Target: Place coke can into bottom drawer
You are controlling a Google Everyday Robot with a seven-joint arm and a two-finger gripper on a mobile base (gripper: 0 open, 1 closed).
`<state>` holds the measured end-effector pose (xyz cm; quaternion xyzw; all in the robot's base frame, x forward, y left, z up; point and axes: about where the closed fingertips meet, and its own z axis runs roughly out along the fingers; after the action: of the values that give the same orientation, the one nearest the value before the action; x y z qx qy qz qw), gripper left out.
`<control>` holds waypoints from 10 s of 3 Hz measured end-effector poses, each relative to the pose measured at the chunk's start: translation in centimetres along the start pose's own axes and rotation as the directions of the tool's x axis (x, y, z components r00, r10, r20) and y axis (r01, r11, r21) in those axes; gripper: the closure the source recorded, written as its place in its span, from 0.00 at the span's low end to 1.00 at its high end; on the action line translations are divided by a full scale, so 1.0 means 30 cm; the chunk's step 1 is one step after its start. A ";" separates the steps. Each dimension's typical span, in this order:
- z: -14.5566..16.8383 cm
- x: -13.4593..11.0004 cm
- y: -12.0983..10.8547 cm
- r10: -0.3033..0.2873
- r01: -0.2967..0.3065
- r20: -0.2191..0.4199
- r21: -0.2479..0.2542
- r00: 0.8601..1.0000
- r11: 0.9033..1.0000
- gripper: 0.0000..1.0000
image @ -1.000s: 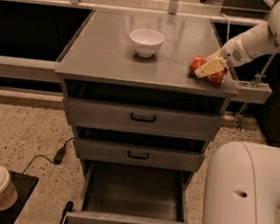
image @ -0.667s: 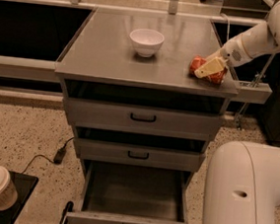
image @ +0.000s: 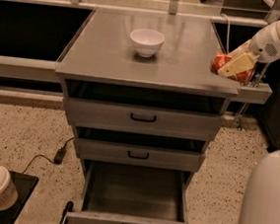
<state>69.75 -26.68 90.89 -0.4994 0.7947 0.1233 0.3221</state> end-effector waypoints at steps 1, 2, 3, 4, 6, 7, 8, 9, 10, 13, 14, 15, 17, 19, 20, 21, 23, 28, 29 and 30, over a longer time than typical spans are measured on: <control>-0.253 -0.009 0.107 -0.031 0.026 0.058 0.080 0.998 0.996 1.00; -0.509 -0.068 0.269 -0.098 0.070 0.134 0.200 0.986 0.977 1.00; -0.553 -0.055 0.363 -0.092 0.065 0.126 0.205 0.988 0.977 1.00; -0.533 -0.046 0.371 -0.089 0.062 0.135 0.197 0.987 0.979 1.00; -0.344 0.104 0.504 -0.045 -0.005 0.282 0.172 0.958 0.985 1.00; -0.067 0.308 0.585 0.096 -0.124 0.311 0.072 0.945 0.990 1.00; 0.325 0.469 0.738 0.207 -0.189 0.213 -0.105 0.955 0.976 1.00; 0.380 0.482 0.797 0.214 -0.187 0.195 -0.148 0.957 0.971 1.00; 0.375 0.479 0.791 0.212 -0.186 0.198 -0.144 0.957 0.972 1.00; 0.840 0.611 0.933 0.230 -0.191 0.241 -0.173 0.943 0.966 1.00; 1.098 0.664 1.081 0.141 -0.120 0.104 -0.186 0.984 0.975 1.00; 1.193 0.588 1.097 0.087 -0.068 0.107 -0.176 0.990 0.982 1.00; 1.206 0.650 1.069 0.121 -0.092 0.156 -0.185 0.980 0.978 1.00; 1.394 0.972 0.914 0.205 -0.168 0.186 -0.195 0.961 0.966 1.00; 1.602 1.070 0.864 0.223 -0.213 0.042 -0.173 0.974 0.962 1.00; 1.799 1.079 0.836 0.226 -0.232 -0.056 -0.147 0.973 0.962 1.00; 1.804 1.114 0.813 0.255 -0.257 -0.032 -0.159 0.966 0.953 1.00; 2.011 1.289 0.750 0.350 -0.355 -0.063 -0.237 0.935 0.904 0.58; 2.011 1.289 0.750 0.350 -0.355 -0.063 -0.237 0.935 0.904 0.34; 2.011 1.289 0.750 0.350 -0.355 -0.063 -0.237 0.935 0.904 0.11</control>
Offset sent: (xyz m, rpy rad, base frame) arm -0.3036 0.0300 -0.0928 0.0850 0.1465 0.0244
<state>62.21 -12.47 17.52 -0.3846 0.8536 0.2716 0.2230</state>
